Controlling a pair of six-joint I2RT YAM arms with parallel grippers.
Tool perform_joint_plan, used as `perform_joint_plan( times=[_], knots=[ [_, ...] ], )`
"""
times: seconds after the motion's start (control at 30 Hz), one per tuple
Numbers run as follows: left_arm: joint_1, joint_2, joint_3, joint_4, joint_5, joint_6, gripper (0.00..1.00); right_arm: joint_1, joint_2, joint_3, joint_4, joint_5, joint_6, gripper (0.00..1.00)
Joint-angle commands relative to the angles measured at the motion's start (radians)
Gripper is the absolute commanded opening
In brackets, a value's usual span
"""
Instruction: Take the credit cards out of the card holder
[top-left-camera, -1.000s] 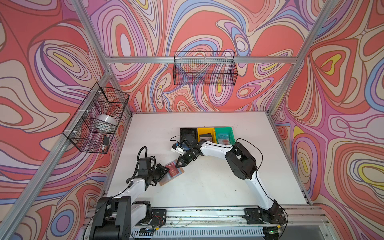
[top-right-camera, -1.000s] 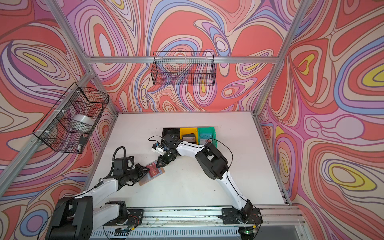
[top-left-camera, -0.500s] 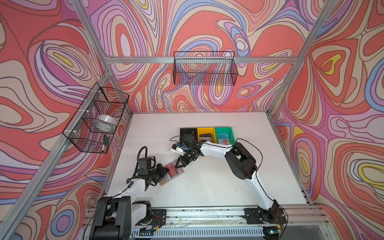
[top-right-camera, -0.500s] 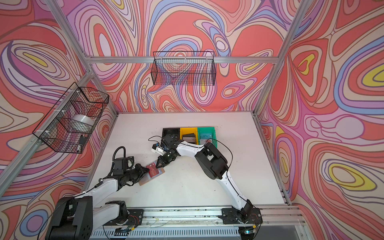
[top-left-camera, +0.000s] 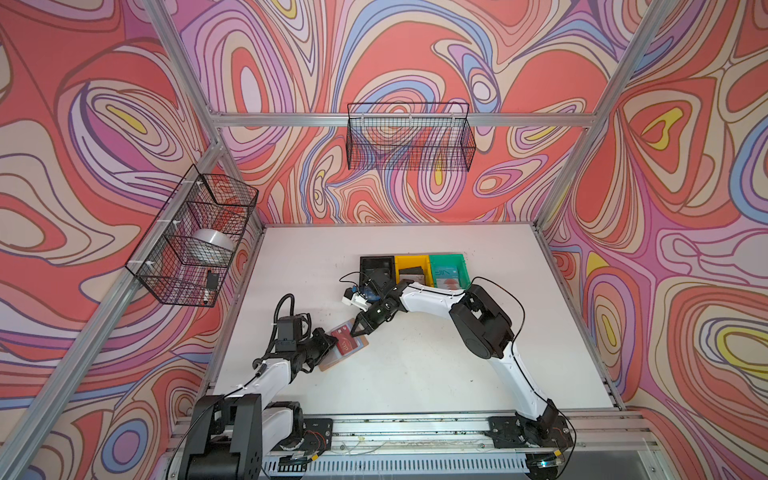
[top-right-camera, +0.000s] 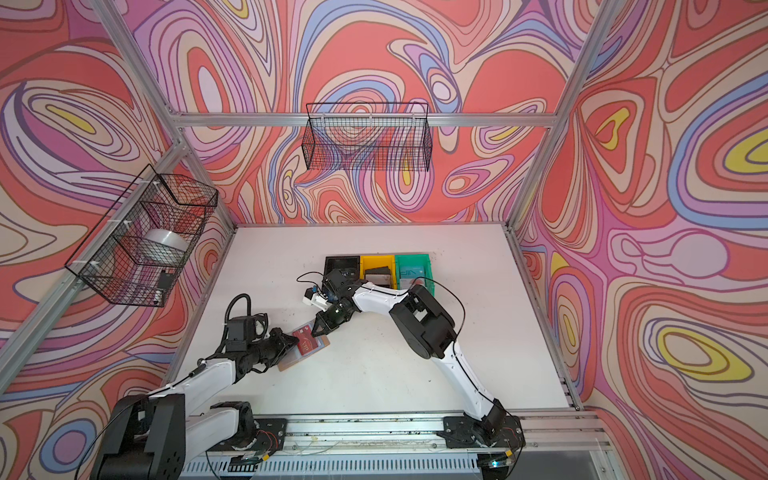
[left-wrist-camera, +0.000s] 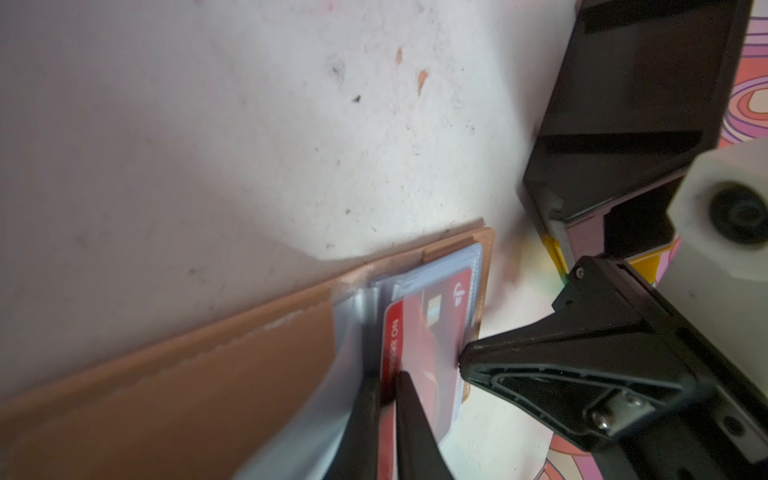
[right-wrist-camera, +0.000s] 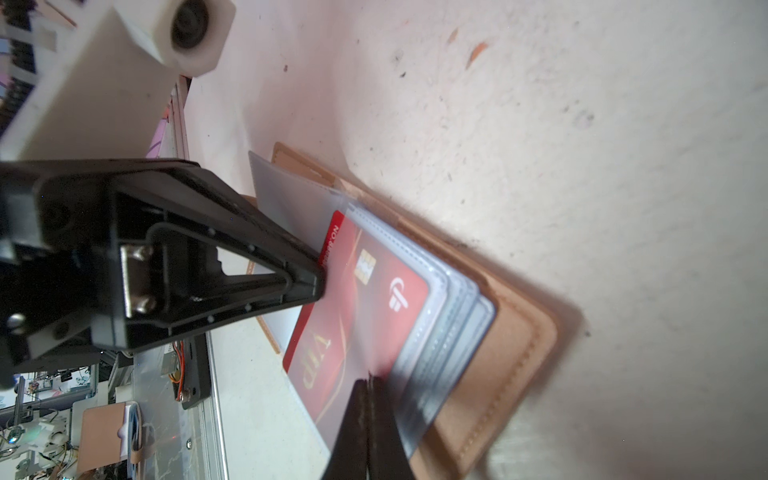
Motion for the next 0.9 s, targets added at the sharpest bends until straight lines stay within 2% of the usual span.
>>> perform_joint_plan(
  times=[0.0, 0.37, 0.87],
  knots=[
    [-0.001, -0.011, -0.029, -0.052, -0.016, 0.0, 0.13, 0.008, 0.048, -0.014, -0.026, 0.019, 0.005, 0.05],
    [0.0, -0.085, -0.036, -0.116, -0.046, 0.013, 0.13, 0.008, 0.054, -0.013, -0.03, 0.014, 0.005, 0.05],
    [0.0, -0.015, -0.03, -0.047, -0.023, 0.005, 0.12, 0.008, 0.061, -0.012, -0.031, 0.009, 0.005, 0.05]
  ],
)
